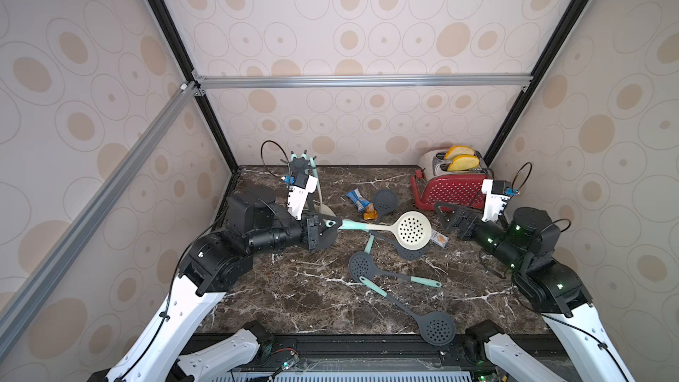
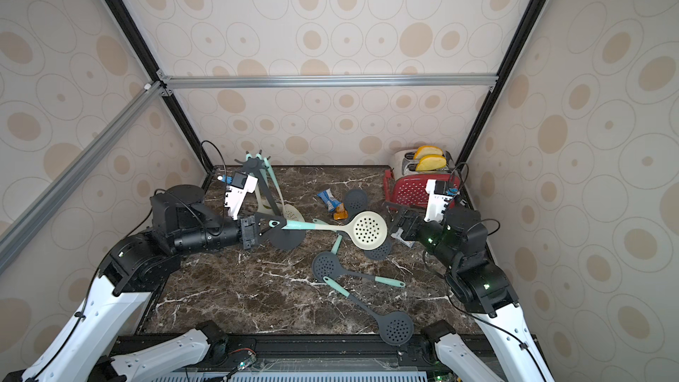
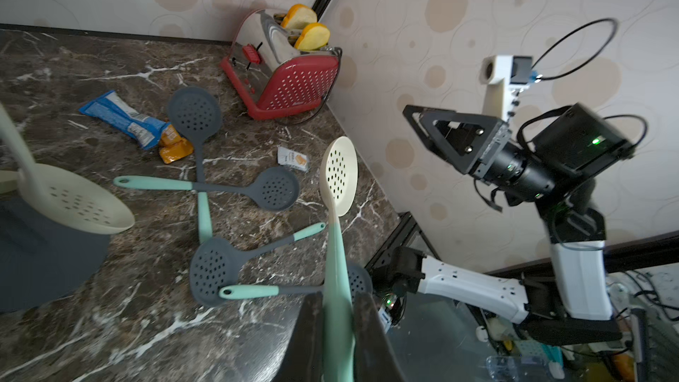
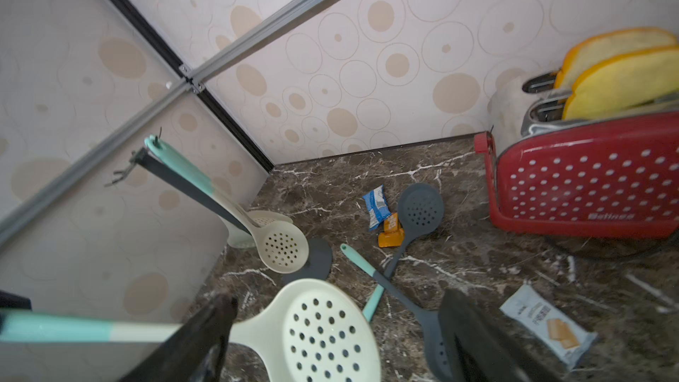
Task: Hang the skimmer on the kitchen utensil rack
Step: Pick up the skimmer from the center of the board.
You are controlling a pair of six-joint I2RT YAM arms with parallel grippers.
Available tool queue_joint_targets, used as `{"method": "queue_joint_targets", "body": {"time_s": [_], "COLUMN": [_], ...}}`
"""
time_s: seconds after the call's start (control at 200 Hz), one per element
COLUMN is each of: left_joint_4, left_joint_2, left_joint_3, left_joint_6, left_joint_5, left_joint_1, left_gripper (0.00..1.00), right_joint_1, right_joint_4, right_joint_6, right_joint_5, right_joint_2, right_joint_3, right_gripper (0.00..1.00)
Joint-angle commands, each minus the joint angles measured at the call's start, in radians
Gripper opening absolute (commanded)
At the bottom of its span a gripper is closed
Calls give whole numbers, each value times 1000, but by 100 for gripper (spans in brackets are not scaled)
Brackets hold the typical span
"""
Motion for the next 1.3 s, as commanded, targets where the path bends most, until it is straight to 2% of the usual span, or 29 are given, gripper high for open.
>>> {"method": "queue_joint_targets", "body": {"time_s": [0.0, 0.12, 0.17, 0.215, 0.331, 0.426, 0.561, 0.651, 0.711, 0.891, 1.022, 1.297], "left_joint_4": [-239, -296, -305, -307, -289, -269, -260, -253, -254, -253, -253, -249], "left_joint_2": [19, 30, 40, 49, 64, 65, 65, 60, 61, 58, 58, 63], "left_joint_3": [87, 119, 128, 135, 144, 144, 150, 150, 149, 149, 149, 152], "left_joint_6": [152, 215, 237, 245, 253, 249, 246, 241, 239, 238, 234, 231], "left_joint_5": [-40, -32, -5, 19, 72, 102, 114, 120, 117, 107, 102, 97], "left_joint_1": [-4, -4, -3, -4, -4, -4, -4, -4, -4, -4, -4, -4], "left_gripper": [0, 0, 0, 0, 0, 0, 0, 0, 0, 0, 0, 0], "right_joint_1": [6, 9, 49, 135, 418, 519, 579, 605, 623, 687, 695, 697], "right_joint_4": [-43, 28, 82, 101, 134, 218, 342, 439, 493, 550, 589, 634], "right_joint_6": [-325, -423, -452, -517, -726, -776, -766, -750, -736, -746, -722, -686], "right_joint_5": [-157, -469, -526, -486, -280, -248, -200, -168, -153, -80, -40, 23], "right_joint_2": [17, 84, 107, 117, 157, 215, 295, 345, 373, 417, 412, 371], "right_joint_3": [28, 35, 23, 14, 6, 1, -6, -24, -33, -53, -92, -181], "right_gripper": [87, 88, 88, 88, 87, 82, 71, 59, 56, 54, 54, 48]}}
